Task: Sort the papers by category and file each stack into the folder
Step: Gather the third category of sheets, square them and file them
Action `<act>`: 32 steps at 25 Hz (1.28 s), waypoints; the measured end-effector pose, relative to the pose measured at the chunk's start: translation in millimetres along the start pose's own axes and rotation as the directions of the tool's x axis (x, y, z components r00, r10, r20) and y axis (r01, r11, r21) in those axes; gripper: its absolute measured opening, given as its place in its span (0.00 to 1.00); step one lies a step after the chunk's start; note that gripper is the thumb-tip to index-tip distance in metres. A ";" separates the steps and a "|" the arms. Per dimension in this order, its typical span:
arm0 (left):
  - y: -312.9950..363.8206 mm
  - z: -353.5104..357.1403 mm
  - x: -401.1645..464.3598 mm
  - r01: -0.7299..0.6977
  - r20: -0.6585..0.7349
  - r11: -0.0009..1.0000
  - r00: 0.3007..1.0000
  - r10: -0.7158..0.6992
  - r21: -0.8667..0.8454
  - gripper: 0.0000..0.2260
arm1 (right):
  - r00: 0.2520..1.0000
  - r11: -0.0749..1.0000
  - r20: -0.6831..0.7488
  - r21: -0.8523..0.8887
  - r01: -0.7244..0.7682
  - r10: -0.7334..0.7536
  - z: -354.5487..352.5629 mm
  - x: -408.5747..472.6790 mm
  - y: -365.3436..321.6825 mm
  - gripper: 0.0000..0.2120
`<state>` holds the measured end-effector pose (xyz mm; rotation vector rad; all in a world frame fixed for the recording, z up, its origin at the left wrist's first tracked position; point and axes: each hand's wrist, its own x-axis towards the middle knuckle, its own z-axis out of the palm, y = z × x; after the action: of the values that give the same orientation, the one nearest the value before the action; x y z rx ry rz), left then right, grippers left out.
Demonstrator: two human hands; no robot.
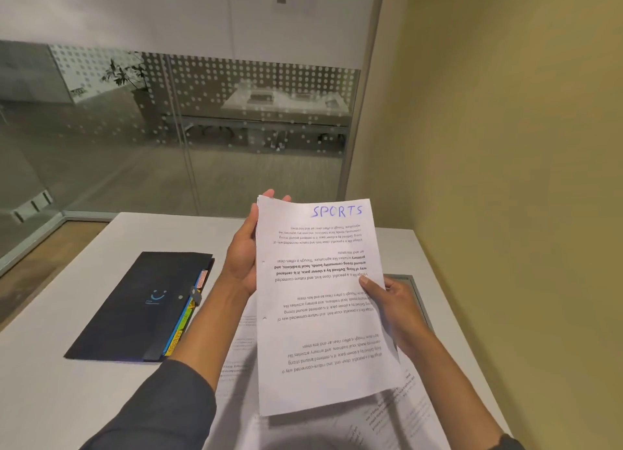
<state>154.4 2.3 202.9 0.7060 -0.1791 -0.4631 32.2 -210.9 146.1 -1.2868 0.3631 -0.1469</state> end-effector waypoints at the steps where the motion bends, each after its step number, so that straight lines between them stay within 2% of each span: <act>1: 0.4 -1.2 -0.1 0.004 0.000 1.000 1.000 -0.004 0.000 0.16 | 1.000 1.000 -0.008 0.004 -0.002 0.002 0.3 -1.8 1.5 0.11; 9: 3.3 -9.4 -2.6 -0.050 -0.021 0.994 0.998 0.052 0.092 0.15 | 1.000 1.000 -0.021 0.001 -0.016 0.016 7.0 -12.4 8.7 0.10; 14: 3.1 -20.3 0.2 -0.110 -0.109 0.988 0.987 0.121 0.105 0.12 | 0.999 0.997 -0.013 -0.071 0.039 -0.040 9.0 -17.6 11.3 0.10; 16: 5.1 -21.0 -2.1 -0.070 -0.136 0.989 0.987 0.087 0.127 0.14 | 0.998 0.995 -0.015 -0.080 0.060 -0.061 9.4 -20.0 9.9 0.10; 18: 3.9 -18.4 -10.5 0.067 -0.128 0.985 0.991 -0.046 0.162 0.17 | 0.997 0.995 -0.033 -0.066 0.071 -0.073 9.0 -20.9 10.2 0.10; 20: -2.8 -17.1 -24.8 0.193 -0.101 0.945 0.980 -0.172 0.265 0.20 | 0.995 0.997 -0.069 -0.033 0.070 -0.072 9.2 -21.5 11.5 0.09; 22: -15.9 -18.1 -40.2 0.236 -0.076 0.903 0.972 -0.224 0.359 0.18 | 0.991 0.997 -0.116 -0.006 0.072 -0.072 7.2 -20.3 14.6 0.10; 25: -35.7 -24.3 -55.7 0.225 -0.108 0.849 0.974 -0.197 0.478 0.11 | 0.986 0.996 -0.142 -0.033 0.084 -0.087 2.8 -21.7 19.5 0.10; 28: -41.9 -34.4 -59.0 0.188 -0.134 0.797 0.982 -0.134 0.575 0.10 | 0.985 0.987 -0.124 -0.118 0.109 -0.124 0.7 -23.5 23.5 0.11; 30: -42.3 -39.4 -60.5 0.190 -0.146 0.763 0.981 -0.126 0.618 0.09 | 0.968 0.961 -0.154 -0.224 0.159 -0.196 -1.5 -18.2 21.7 0.13; 32: -42.9 -41.0 -64.9 0.198 -0.136 0.735 0.980 -0.144 0.648 0.09 | 0.933 0.920 -0.213 -0.329 0.211 -0.290 -3.1 -10.7 12.1 0.19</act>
<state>94.9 28.0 143.6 1.4542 -0.2079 -0.5523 20.0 -207.0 135.8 -1.6217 0.4524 -0.4996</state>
